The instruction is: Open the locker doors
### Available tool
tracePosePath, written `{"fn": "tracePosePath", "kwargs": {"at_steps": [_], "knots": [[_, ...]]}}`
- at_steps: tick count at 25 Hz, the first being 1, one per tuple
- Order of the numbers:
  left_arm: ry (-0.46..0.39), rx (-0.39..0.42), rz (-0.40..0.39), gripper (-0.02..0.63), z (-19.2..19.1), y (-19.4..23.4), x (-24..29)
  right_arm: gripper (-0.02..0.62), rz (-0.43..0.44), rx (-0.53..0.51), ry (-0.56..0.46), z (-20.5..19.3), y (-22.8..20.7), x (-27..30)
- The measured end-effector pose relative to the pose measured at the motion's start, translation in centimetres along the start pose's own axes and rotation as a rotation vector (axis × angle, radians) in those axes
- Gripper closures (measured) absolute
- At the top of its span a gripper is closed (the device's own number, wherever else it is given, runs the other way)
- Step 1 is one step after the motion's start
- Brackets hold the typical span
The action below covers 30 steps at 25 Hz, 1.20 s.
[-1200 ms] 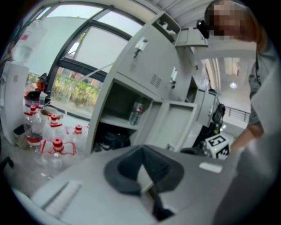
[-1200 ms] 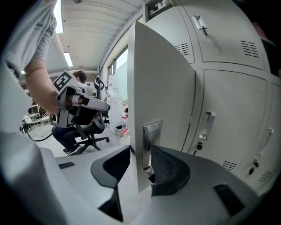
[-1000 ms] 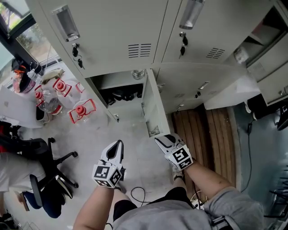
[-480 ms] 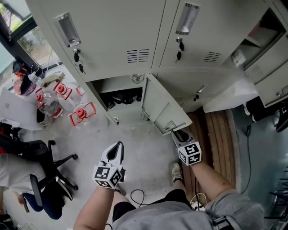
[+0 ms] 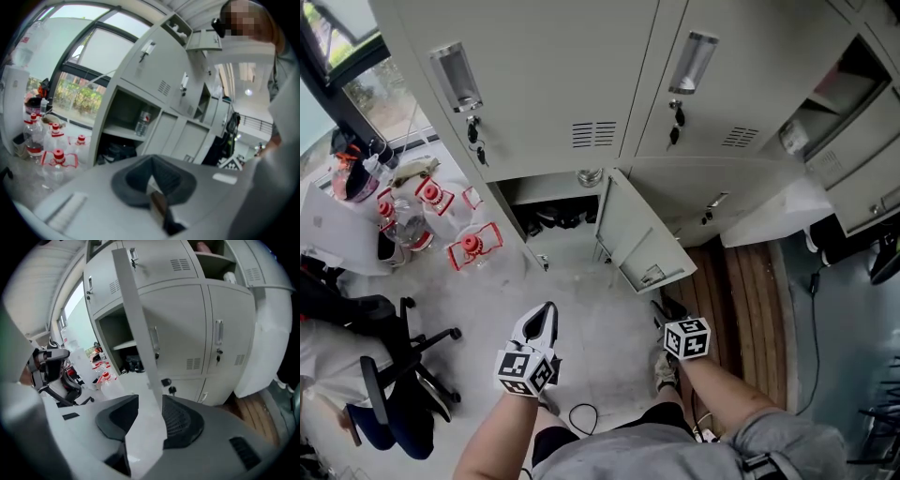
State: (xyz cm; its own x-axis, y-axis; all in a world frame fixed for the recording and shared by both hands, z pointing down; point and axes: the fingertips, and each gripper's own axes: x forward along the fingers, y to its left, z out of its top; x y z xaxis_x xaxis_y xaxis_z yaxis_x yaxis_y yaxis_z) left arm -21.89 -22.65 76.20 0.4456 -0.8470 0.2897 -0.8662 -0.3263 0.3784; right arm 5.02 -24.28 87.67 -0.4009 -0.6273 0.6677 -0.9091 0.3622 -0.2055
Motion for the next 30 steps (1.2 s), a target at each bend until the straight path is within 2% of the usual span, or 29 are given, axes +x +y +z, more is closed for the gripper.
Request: {"fn": "tracePosePath", "kwargs": {"at_steps": [2,4,6,9,13,22,25,30], "knots": [[0.003,-0.002,0.011,0.601,-0.1,0.5,-0.3,0.443,0.071,0.000,0.047,-2.2,3.6,0.5],[0.007,-0.001,0.025,0.601,-0.2,1.0,-0.6,0.458,0.180,-0.065,0.042,-2.4,8.6,1.1],[0.008,0.002,0.040,0.601,-0.1,1.7,-0.8,0.489,0.269,-0.151,-0.012,-0.6,12.9,1.8],[-0.006,-0.018,0.046,0.601,0.3,2.7,-1.1,0.521,0.327,-0.232,-0.107,3.5,16.8,2.9],[0.014,-0.015,0.020,0.604,0.4,2.8,-1.4,0.523,0.351,-0.241,-0.147,6.2,18.5,3.8],[-0.048,-0.051,0.014,0.601,1.9,2.3,-2.2,0.523,0.351,-0.258,-0.118,6.6,18.7,2.4],[-0.080,-0.067,0.007,0.601,3.6,2.3,-3.2,0.525,0.358,-0.282,-0.124,8.1,19.2,1.2],[-0.102,-0.032,-0.059,0.601,7.7,2.3,-5.7,0.535,0.335,-0.286,-0.185,12.5,20.4,-1.8]]}}
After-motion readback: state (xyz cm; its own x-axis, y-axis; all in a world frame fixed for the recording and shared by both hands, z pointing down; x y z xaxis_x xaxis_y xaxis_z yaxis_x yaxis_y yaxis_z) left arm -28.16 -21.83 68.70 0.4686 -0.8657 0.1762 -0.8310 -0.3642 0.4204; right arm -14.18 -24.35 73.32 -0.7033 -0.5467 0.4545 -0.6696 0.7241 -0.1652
